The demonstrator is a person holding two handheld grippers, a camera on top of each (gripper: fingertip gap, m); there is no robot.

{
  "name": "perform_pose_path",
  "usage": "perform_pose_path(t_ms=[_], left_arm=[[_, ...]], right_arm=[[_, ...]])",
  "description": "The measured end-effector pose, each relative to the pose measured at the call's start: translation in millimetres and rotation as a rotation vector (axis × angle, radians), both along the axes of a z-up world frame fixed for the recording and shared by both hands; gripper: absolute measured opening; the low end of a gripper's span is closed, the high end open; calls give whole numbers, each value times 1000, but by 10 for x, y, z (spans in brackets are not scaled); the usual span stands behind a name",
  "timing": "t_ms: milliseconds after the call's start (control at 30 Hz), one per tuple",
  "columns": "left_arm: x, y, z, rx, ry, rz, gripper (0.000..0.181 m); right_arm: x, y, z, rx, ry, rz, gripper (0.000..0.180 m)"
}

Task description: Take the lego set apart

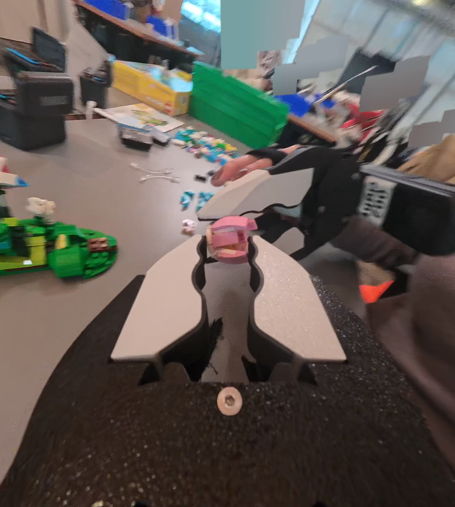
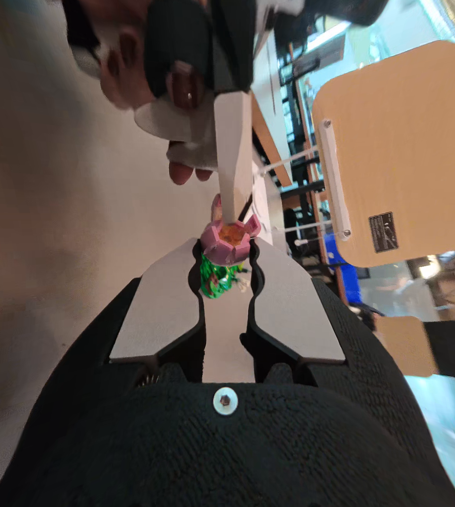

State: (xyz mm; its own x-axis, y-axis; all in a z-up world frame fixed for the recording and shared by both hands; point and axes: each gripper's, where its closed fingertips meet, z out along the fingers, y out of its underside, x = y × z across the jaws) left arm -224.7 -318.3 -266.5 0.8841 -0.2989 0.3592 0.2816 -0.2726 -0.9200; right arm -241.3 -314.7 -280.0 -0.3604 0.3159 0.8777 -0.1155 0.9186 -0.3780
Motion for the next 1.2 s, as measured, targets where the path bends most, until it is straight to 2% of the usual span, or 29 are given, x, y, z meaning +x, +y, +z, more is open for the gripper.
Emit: perform_pose_path(t_ms=[133, 200, 233, 333, 433, 500, 600, 700, 800, 867, 933, 1033, 1133, 1200], left_arm=[[162, -208, 269, 148, -381, -262, 24], [169, -279, 357, 218, -475, -322, 25], [119, -269, 371, 231, -489, -290, 26], [-29, -189, 312, 199, -396, -135, 27], [-5, -169, 306, 136, -338, -105, 33], [34, -131, 194, 43, -235, -80, 38], [121, -90, 43, -80, -106, -75, 30], [226, -62, 35, -109, -76, -105, 8], [297, -84, 91, -63, -46, -149, 8], [399, -122, 232, 24, -130, -216, 7], [395, -85, 261, 54, -148, -190, 7], [303, -30, 177, 34, 15, -65, 6], [91, -37, 59, -27, 391, 125, 6], [4, -51, 29, -67, 638, 192, 6]], right_arm=[[202, -173, 217, -295, -29, 170, 32], [247, -176, 269, -341, -32, 192, 32], [256, -157, 279, -352, -29, 192, 32], [251, -86, 275, -343, -15, 153, 32], [242, -59, 220, -235, 14, 121, 32], [248, -61, 191, -192, 19, 118, 31], [274, -72, 208, -176, 31, 130, 31], [303, -64, 231, -175, 36, 140, 31], [369, -85, 285, -294, 15, 181, 31], [444, -120, 389, -474, -25, 244, 31], [442, -90, 411, -539, -47, 242, 31], [415, -38, 304, -540, -125, 200, 38], [450, 31, 232, -634, -283, 175, 47], [433, 60, 198, -687, -404, 131, 51]])
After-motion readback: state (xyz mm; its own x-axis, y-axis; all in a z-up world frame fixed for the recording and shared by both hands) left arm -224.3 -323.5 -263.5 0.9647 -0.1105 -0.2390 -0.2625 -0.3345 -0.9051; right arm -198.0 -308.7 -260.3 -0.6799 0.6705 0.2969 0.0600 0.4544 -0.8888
